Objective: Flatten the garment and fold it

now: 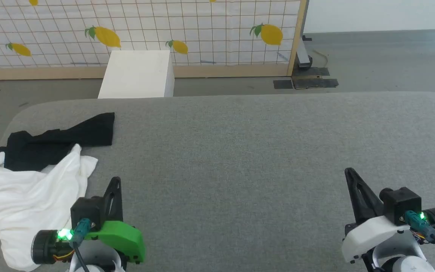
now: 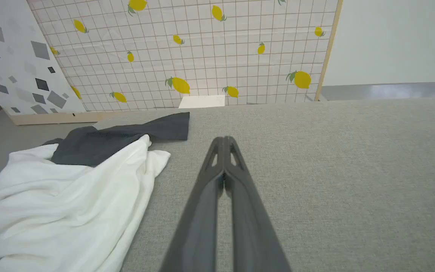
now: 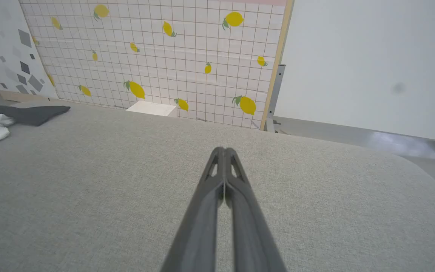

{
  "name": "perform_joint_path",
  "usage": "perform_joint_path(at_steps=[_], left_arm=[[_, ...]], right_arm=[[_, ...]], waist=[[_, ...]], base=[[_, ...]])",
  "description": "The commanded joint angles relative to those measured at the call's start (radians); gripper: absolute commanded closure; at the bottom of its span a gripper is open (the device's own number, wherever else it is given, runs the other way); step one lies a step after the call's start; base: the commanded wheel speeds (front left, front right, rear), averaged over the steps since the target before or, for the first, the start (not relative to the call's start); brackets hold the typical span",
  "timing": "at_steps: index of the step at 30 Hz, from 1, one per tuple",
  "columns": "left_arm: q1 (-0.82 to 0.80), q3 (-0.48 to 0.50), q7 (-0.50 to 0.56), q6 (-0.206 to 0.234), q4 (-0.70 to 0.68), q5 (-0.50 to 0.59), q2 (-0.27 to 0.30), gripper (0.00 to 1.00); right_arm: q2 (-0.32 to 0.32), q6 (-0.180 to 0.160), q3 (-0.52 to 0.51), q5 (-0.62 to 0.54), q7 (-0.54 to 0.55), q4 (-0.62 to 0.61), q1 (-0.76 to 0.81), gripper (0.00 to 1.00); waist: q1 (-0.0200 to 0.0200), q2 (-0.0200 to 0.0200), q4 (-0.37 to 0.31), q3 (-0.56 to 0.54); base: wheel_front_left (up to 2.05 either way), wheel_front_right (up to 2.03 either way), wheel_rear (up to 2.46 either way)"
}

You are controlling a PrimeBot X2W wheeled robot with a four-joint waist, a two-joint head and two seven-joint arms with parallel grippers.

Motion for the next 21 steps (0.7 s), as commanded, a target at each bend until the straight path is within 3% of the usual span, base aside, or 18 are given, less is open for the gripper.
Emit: perform_joint_path(at_steps=[1,21], left_arm=[[-0.015,0.001,0.001,0.007,0.003,0.013,-0.004,1.0],[-0.015,0.001,0.001,0.007,0.003,0.013,-0.004,1.0]], right_arm=[[0.001,-0.002,0.001,0.006,0.0,-0.005,-0.016,1.0],[0.001,-0.002,0.001,0.006,0.0,-0.005,-0.016,1.0]], waist=[[0.0,0.0,0.0,0.0],[0.0,0.0,0.0,0.0]], base=[[0.0,0.0,0.0],[0.0,0.0,0.0]])
